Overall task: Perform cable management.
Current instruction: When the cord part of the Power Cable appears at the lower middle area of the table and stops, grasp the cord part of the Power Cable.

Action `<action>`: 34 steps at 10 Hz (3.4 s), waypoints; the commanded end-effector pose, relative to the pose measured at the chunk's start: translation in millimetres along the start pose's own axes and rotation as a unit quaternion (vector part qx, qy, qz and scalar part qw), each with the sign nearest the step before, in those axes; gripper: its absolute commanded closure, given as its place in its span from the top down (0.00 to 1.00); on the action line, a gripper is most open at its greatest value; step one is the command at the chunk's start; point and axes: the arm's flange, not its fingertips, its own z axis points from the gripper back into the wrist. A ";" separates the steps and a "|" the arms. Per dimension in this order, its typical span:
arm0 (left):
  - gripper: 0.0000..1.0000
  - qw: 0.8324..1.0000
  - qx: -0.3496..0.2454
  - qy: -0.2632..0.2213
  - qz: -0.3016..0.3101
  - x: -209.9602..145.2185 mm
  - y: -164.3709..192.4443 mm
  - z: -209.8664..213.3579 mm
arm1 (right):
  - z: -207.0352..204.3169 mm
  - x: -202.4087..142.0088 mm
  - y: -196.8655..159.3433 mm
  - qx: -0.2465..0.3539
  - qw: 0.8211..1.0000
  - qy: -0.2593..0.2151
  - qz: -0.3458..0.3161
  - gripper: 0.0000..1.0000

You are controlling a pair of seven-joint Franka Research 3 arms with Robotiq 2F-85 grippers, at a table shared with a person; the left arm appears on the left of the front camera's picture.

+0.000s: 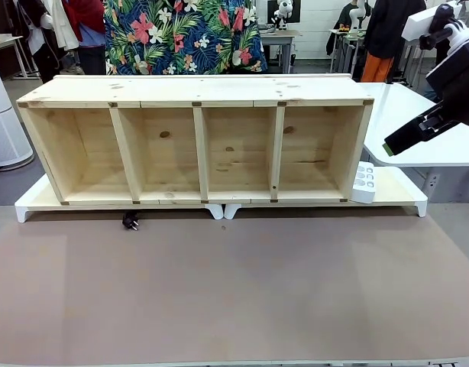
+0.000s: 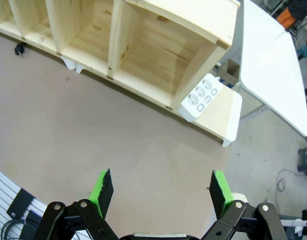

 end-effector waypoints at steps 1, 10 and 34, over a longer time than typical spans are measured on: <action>1.00 1.000 0.001 -0.002 0.003 -0.3 -0.3 1.5 | 0.3 -0.1 0.4 -0.001 1.000 0.000 0.000 1.00; 1.00 1.000 0.001 -0.002 0.003 -0.3 -0.3 1.5 | 0.3 -0.1 0.4 -0.001 1.000 0.000 0.000 1.00; 1.00 1.000 0.001 -0.002 0.003 -0.3 -0.3 1.5 | 0.3 -0.1 0.4 -0.001 1.000 0.000 0.000 1.00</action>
